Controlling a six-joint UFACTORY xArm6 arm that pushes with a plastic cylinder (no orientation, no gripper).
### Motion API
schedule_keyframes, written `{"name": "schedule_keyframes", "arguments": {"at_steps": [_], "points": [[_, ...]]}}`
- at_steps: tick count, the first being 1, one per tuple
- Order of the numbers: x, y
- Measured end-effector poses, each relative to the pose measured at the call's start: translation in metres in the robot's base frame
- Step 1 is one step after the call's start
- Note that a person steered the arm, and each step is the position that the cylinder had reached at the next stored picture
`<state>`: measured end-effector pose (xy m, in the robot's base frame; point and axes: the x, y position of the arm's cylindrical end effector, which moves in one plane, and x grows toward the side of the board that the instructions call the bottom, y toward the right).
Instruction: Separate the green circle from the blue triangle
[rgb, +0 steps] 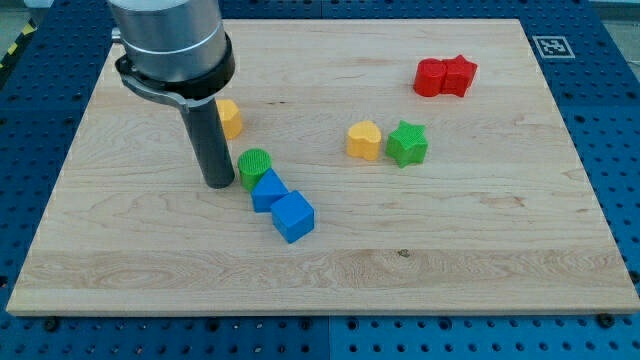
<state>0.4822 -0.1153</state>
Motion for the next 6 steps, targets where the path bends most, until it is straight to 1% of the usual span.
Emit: {"name": "schedule_keyframes", "arguments": {"at_steps": [2, 3, 4, 6], "points": [[-0.002, 0.02], [-0.01, 0.031], [-0.029, 0.042], [-0.027, 0.077]]}}
